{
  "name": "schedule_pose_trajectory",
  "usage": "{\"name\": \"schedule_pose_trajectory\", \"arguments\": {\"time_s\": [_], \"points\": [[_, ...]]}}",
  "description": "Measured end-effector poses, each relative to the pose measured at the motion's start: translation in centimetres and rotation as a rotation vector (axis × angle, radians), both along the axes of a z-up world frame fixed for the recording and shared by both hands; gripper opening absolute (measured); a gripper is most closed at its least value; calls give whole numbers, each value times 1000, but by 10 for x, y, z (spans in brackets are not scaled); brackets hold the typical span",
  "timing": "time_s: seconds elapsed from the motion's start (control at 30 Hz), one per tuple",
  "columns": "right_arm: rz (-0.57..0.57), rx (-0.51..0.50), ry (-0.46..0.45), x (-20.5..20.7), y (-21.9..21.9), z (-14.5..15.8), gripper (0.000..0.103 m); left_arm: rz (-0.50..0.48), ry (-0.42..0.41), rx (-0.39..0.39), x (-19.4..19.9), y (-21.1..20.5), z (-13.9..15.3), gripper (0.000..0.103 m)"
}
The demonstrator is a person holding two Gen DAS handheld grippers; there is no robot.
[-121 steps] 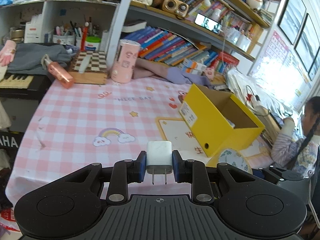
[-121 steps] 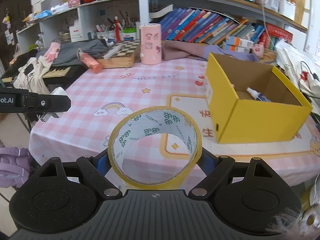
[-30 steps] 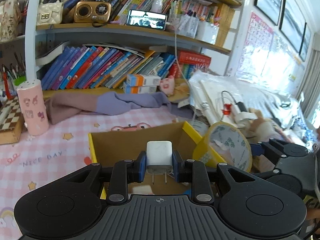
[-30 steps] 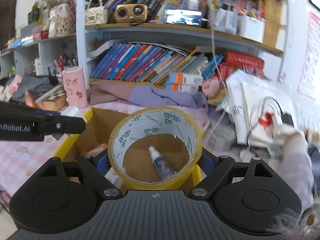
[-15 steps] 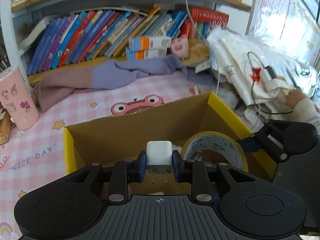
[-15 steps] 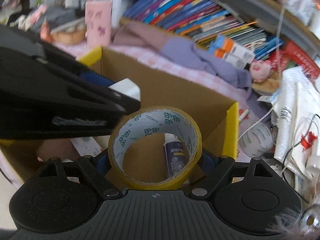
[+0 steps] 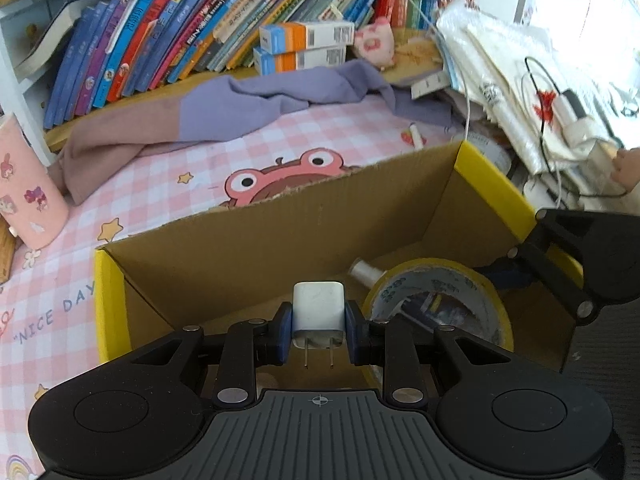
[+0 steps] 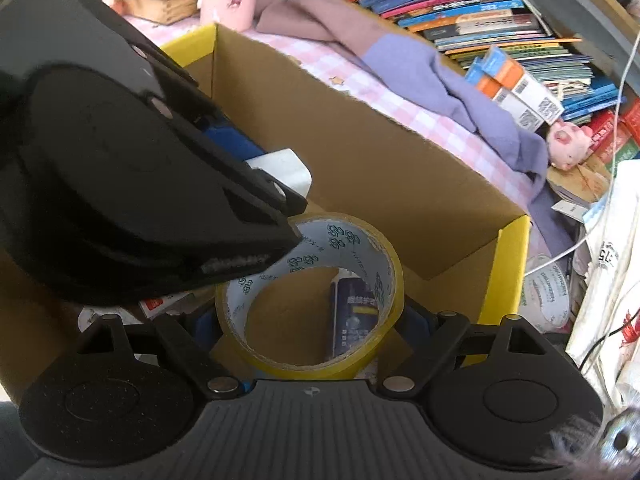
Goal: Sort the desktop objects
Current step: 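Lower both tools into the yellow box and open them, releasing tape and plug, then lift both open tools out of the yellow box and back away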
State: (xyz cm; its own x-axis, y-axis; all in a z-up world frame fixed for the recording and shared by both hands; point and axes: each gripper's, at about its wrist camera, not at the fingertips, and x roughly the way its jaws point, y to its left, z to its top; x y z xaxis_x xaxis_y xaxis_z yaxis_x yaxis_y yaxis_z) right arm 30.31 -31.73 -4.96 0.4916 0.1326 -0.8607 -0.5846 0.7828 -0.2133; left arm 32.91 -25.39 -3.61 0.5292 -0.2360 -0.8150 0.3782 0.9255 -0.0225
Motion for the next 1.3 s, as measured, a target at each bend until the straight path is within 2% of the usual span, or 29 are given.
{"name": "schedule_pose_trajectory", "arguments": {"time_s": [0.1,0.2,0.23,0.27,0.33,0.6,0.73,0.83,1.07,1.3], "points": [[15,-4,21,2,2,-2,86,5,16,9,3,0,-5,26],[17,-4,27,1,2,-2,86,9,-1,25,2,-1,-5,31],[14,-2,26,1,2,-2,86,15,-12,29,1,0,-4,37],[15,1,23,1,2,-2,86,22,-23,30,1,1,-2,50],[5,4,2,-1,1,-1,89,28,-52,11,-3,4,3,65],[-65,100,-129,-22,-8,20,90,38,-176,-16,-32,14,35,68],[-90,152,-197,-39,-14,35,90,79,-251,-36,-51,26,55,79],[-109,188,-235,-47,-22,44,89,154,-329,-52,-70,38,69,88],[-146,262,-386,-76,-44,79,89,253,-431,-102,-113,66,89,89],[-194,321,-479,-119,-50,88,90,358,-480,-119,-161,90,91,90]]}}
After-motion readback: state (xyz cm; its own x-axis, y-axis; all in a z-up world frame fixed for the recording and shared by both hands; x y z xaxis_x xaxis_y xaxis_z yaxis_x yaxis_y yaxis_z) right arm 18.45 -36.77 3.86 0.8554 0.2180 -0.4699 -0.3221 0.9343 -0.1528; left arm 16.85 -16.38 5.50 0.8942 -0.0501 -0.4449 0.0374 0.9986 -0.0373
